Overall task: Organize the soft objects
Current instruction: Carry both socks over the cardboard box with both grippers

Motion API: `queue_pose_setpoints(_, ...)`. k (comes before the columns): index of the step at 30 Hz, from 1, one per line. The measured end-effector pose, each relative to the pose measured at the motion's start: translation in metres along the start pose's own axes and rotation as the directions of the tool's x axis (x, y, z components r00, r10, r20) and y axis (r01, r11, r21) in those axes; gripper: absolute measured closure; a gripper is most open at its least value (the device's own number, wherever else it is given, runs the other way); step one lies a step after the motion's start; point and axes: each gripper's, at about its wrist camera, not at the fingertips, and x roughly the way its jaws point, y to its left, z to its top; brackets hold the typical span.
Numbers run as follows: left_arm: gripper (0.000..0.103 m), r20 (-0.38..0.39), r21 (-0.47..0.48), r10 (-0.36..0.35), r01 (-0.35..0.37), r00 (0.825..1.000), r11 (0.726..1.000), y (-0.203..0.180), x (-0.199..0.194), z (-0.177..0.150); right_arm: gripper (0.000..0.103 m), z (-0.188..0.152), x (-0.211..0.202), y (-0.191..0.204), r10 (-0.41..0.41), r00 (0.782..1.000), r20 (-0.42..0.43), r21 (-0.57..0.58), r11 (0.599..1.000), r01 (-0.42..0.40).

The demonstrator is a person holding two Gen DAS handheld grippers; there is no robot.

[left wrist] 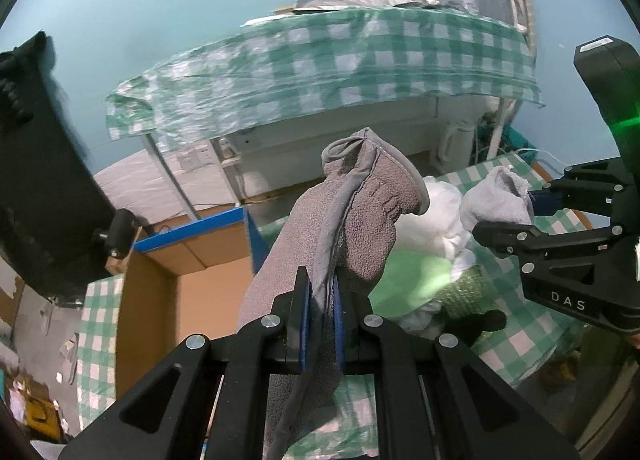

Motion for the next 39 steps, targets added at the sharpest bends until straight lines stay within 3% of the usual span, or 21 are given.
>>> queue_pose_setpoints(19, 0.093, -0.001, -0.083, 0.102, -0.102, 0.995, 0.991, 0.066, -0.008, -0.020, 0.073, 0.043, 0.017, 0.074, 0.074, 0.997, 0.004, -0.099, 0.992, -0.073)
queue_pose_setpoints(39, 0.093, -0.091, -0.204, 0.217, -0.232, 0.972, 0.951, 0.146, 0.014, -0.048, 0.073, 0.084, 0.064, 0.169, 0.226, 0.973, -0.052, -0.209, 0.950, -0.232)
